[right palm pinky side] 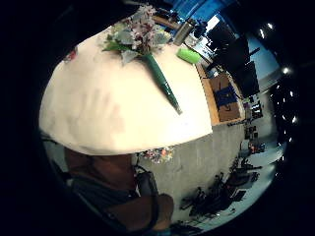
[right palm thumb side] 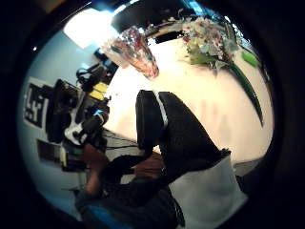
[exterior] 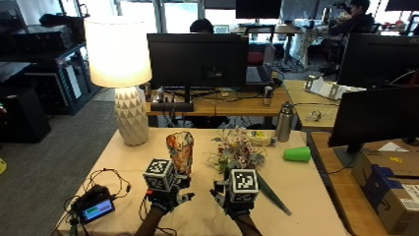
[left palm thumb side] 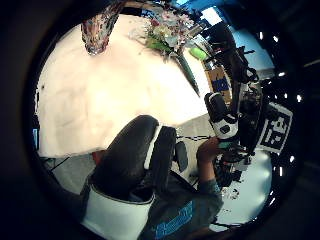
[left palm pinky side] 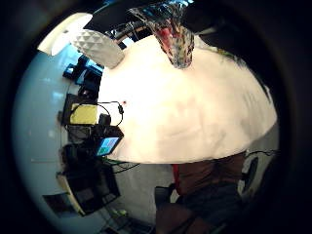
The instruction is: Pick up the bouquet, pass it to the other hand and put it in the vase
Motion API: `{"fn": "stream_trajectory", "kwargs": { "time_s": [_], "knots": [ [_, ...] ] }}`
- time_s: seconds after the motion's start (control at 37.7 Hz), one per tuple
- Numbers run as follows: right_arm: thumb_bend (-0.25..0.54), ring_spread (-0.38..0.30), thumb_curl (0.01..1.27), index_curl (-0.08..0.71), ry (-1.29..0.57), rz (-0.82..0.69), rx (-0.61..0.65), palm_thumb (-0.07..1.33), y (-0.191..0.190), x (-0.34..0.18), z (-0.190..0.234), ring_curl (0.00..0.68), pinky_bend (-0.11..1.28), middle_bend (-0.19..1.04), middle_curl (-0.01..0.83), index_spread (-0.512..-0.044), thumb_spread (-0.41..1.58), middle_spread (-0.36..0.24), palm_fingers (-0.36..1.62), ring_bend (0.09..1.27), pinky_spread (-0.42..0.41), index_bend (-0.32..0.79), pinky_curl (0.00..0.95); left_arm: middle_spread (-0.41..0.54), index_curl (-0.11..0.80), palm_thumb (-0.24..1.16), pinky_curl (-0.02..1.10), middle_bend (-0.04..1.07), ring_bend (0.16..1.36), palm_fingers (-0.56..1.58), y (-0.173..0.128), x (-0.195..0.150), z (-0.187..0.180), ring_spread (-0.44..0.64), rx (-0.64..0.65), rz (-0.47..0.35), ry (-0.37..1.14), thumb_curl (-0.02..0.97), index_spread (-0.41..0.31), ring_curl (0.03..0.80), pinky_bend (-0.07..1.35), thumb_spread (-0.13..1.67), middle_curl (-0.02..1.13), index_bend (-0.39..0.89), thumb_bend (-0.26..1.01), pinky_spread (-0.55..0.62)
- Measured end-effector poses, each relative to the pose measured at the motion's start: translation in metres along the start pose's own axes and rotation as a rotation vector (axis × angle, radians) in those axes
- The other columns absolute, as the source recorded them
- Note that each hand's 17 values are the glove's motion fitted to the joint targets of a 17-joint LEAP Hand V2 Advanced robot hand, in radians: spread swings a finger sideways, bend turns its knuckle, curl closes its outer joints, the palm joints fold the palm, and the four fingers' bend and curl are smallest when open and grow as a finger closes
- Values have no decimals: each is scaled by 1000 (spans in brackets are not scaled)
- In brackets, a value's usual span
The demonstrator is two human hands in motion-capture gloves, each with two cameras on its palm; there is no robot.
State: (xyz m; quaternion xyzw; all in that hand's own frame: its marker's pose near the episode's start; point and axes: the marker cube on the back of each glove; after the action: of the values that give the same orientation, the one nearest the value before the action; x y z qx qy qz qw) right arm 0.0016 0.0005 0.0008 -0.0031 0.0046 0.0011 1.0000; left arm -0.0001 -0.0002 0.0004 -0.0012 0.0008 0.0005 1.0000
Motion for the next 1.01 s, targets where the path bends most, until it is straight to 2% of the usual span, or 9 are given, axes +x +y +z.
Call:
{"fn": "stream_trajectory", "kwargs": {
  "time_s": [0.08, 0.16, 0.34, 0.69, 0.87, 1.01],
  "knots": [
    [175, 108, 70, 54, 7, 3, -4, 288, 0, 2, 0, 65, 475, 220, 75, -229, 593, 43, 298, 261, 196, 121, 139, 43, 53, 103, 99, 201, 512, 417, -2, 0, 1, 129, 7, 5, 1, 51, -63, 136, 339, 528, 88, 116, 40, 245],
    [174, 136, 91, 83, 20, 5, 0, 305, -2, 5, 4, 95, 500, 226, 106, -278, 765, 52, 273, 275, 240, 124, 182, 52, 78, 108, 138, 198, 546, 391, -3, -1, 3, 159, 1, 4, 3, 74, -77, 178, 353, 669, 130, 121, 29, 301],
    [148, 174, 135, 123, 1, 2, -1, 323, -5, 5, 9, 132, 518, 237, 162, -336, 1001, 64, 238, 296, 295, 130, 230, 64, 123, 121, 189, 194, 577, 360, -10, -4, 8, 198, 16, 4, -7, 124, -93, 217, 372, 859, 186, 129, -1, 370],
    [79, 200, 193, 157, 39, -10, -24, 340, -5, 25, 6, 177, 551, 238, 233, -365, 1151, 71, 180, 326, 326, 112, 281, 71, 179, 116, 240, 193, 602, 329, -1, 2, 0, 221, 13, 5, 8, 189, -101, 246, 377, 979, 249, 131, -23, 411],
    [28, 214, 213, 153, 29, 31, -31, 331, -8, 71, -1, 197, 594, 237, 258, -361, 1156, 78, 100, 341, 335, 83, 309, 71, 195, 110, 263, 191, 614, 313, -2, -1, -1, 224, 52, 6, 28, 212, -96, 258, 387, 999, 273, 119, -24, 414],
    [3, 221, 227, 147, 37, 100, -23, 347, -16, 125, 5, 209, 634, 222, 267, -361, 1144, 87, 22, 350, 340, 80, 328, 80, 204, 106, 279, 187, 619, 296, -2, 0, -1, 230, 84, 13, 60, 226, -94, 264, 401, 1006, 284, 119, -24, 413]
  ]
}}
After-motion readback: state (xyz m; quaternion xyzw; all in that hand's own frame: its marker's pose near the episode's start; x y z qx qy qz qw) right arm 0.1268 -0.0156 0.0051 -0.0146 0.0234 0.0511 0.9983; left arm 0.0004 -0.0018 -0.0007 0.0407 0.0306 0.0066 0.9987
